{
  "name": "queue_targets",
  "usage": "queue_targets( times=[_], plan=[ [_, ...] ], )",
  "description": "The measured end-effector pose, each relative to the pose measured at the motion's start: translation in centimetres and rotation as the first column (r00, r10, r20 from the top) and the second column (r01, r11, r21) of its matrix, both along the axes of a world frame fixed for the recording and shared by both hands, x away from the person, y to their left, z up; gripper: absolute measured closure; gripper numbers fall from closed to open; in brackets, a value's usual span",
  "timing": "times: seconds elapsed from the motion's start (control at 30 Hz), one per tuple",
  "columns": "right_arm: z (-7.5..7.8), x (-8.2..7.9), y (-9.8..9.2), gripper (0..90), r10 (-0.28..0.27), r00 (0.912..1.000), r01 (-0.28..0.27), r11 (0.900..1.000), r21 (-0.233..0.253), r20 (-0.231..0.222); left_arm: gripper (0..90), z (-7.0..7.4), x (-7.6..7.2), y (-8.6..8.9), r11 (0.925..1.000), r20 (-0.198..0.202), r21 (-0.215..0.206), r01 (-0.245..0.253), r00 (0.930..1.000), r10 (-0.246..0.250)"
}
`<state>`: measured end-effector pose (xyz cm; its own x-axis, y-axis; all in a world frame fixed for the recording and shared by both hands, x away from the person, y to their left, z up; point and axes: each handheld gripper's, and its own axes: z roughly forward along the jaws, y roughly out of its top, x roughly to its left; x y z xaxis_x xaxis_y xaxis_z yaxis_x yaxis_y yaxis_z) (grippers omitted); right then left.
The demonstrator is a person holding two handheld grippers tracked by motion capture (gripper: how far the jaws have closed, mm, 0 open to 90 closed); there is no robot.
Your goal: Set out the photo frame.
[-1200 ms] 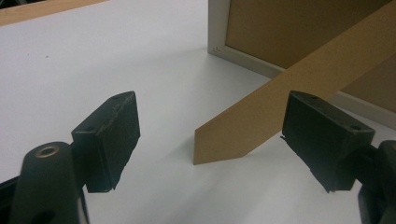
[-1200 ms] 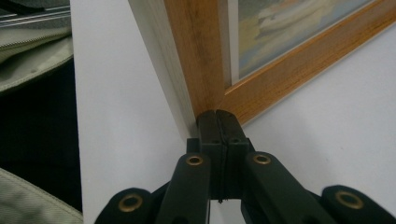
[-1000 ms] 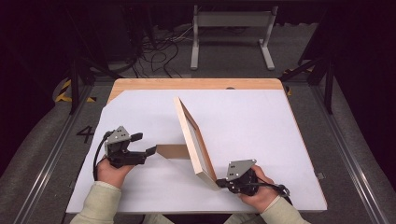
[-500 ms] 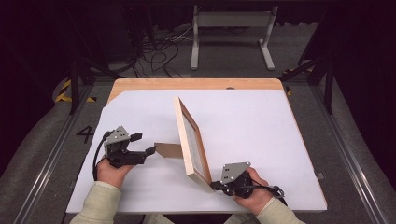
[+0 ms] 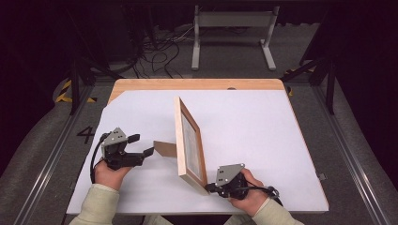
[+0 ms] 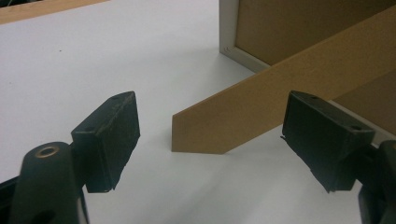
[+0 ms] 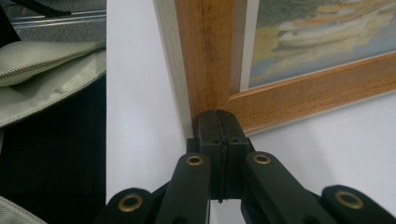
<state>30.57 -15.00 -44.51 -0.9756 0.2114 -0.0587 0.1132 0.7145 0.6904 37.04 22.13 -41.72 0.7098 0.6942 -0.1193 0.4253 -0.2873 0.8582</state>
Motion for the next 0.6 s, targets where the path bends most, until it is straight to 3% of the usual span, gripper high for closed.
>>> queue_targets(
  times=[0.6],
  plan=[
    [-0.4, 0.6, 2.7, 90.0, 0.069, 0.9976, -0.069, 0.998, 0.003, -0.005, 19.3, -0.4, -1.7, 2.2, 0.9978, -0.016, 0.002, -0.066, 0.9977, 0.066]
  ],
)
